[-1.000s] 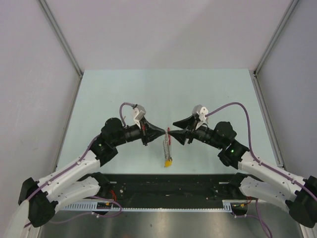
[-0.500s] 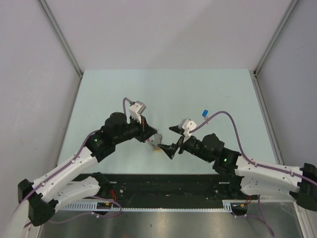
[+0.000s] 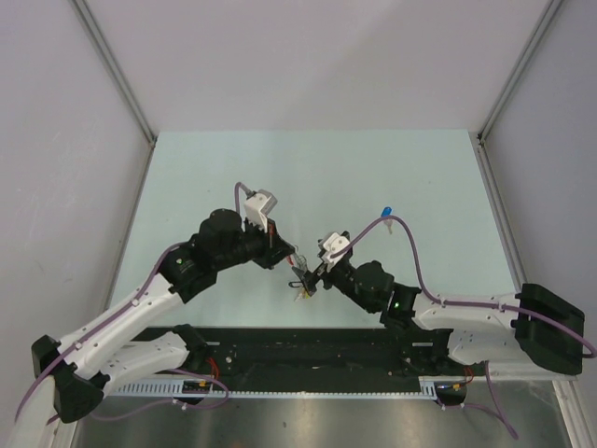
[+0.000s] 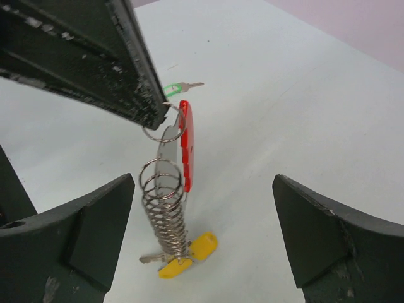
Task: Put the keys on the keyring
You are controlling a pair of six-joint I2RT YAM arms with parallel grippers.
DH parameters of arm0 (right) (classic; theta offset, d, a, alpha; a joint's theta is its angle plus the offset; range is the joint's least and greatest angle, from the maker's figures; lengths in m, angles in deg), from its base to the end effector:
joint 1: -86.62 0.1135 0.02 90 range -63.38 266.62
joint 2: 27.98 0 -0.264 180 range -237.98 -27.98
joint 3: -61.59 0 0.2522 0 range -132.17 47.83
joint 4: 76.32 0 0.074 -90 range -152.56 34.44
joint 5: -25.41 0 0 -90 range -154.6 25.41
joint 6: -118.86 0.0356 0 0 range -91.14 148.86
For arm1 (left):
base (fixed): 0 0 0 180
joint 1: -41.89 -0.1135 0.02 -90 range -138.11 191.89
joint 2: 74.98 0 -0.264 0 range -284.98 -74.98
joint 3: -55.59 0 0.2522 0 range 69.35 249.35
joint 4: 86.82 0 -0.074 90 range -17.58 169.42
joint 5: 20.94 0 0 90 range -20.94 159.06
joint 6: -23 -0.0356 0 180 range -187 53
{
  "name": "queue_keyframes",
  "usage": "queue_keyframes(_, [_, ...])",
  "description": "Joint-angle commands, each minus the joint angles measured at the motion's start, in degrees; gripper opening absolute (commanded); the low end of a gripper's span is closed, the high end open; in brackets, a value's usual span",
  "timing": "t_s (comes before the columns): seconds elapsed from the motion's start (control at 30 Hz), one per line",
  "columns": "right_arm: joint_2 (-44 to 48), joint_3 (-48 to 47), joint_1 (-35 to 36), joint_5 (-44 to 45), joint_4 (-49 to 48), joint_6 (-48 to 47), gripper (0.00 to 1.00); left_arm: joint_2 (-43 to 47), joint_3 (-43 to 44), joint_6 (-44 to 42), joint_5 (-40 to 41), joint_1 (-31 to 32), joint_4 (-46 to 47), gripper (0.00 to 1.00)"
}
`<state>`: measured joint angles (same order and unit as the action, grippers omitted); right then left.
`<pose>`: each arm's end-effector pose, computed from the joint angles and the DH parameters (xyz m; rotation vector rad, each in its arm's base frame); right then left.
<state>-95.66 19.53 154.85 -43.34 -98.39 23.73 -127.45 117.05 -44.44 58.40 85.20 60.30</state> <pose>0.1062 0.2312 0.2420 -0.7436 1.4798 0.5414 0.1468 -0.1474 0.3181 0.5031 2.0408 -0.9066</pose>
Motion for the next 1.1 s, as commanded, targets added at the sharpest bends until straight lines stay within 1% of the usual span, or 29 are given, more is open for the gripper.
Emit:
queue_keyframes(0.0, [0.4,-0.4,-3.4,-8.2,-4.4,0.6,0.94,1.0,3.4,1.3,-1.3,0.5,-0.1,0.0])
queue_keyframes(0.03, [0.4,-0.4,-4.7,-11.1,-4.1,1.0,0.92,1.0,3.6,1.3,-1.6,0.5,-0.3,0.0])
queue_keyframes(0.13, [-0.3,-0.4,-6.0,-16.2,-3.9,1.7,0.83,0.9,4.2,1.4,-1.9,0.5,-0.8,0.0])
queue_keyframes(0.17, [-0.4,-0.4,-6.3,-16.9,-4.0,1.8,0.78,0.7,4.4,1.5,-2.2,0.5,-0.9,0.0])
queue_keyframes(0.23, [-1.1,-0.4,-6.4,-19.0,-4.2,1.7,0.74,0.7,4.8,1.5,-2.2,0.5,-1.4,0.0])
queue_keyframes(0.27, [-1.2,-0.6,-6.7,-19.5,-4.2,1.8,0.7,0.7,4.9,1.6,-2.4,0.5,-1.4,0.0])
queue_keyframes(0.33, [-1.8,-0.7,-6.7,-20.4,-4.2,1.6,0.66,0.6,4.9,1.9,-2.5,0.5,-1.5,0.0])
queue_keyframes(0.43, [-2.3,-0.8,-6.8,-20.5,-4.2,1.3,0.57,0.6,5.1,2.2,-3.1,0.6,-2.1,0.0])
queue_keyframes(0.47, [-2.4,-0.8,-6.9,-20.4,-4.1,0.8,0.52,0.4,5.2,2.3,-3.1,0.7,-2.4,0.0])
queue_keyframes(0.53, [-2.1,-0.8,-7.1,-20.0,-3.6,0.3,0.47,0.5,5.4,2.3,-3.4,0.7,-3.6,0.0])
queue_keyframes(0.57, [-1.7,-0.9,-7.1,-19.8,-3.3,-0.3,0.4,0.4,5.6,2.2,-3.5,0.8,-4.0,0.0])
queue_keyframes(0.6, [-1.3,-1.0,-7.1,-19.6,-3.0,-0.7,0.37,0.3,5.7,2.1,-3.7,0.7,-5.0,0.0])
queue_keyframes(0.63, [-1.0,-1.1,-7.1,-19.2,-2.2,-1.0,0.3,0.3,5.8,2.0,-3.8,0.7,-5.6,0.0])
queue_keyframes(0.7, [0.0,-1.1,-7.3,-19.1,-1.5,-2.1,0.23,0.5,6.1,1.8,-4.1,0.9,-7.0,0.01])
queue_keyframes(0.73, [0.4,-1.2,-7.4,-19.1,-0.6,-2.4,0.14,0.5,6.1,1.6,-4.7,0.8,-7.3,0.0])
queue_keyframes(0.8, [1.4,-1.4,-7.3,-19.1,0.5,-3.6,0.08,0.4,6.3,1.3,-5.3,0.9,-8.6,0.0])
queue_keyframes(0.87, [2.1,-1.7,-7.3,-19.1,2.1,-4.4,0.06,0.1,6.7,0.7,-5.2,0.9,-10.1,0.0])
queue_keyframes(1.0, [4.3,-1.9,-7.2,-19.0,4.4,-6.8,0.06,-0.7,7.0,0.1,-5.8,0.9,-13.6,0.0])
queue_keyframes(1.07, [4.6,-2.2,-7.2,-18.9,5.3,-8.0,0.06,-1.5,7.0,0.2,-7.9,0.9,-14.3,0.0])
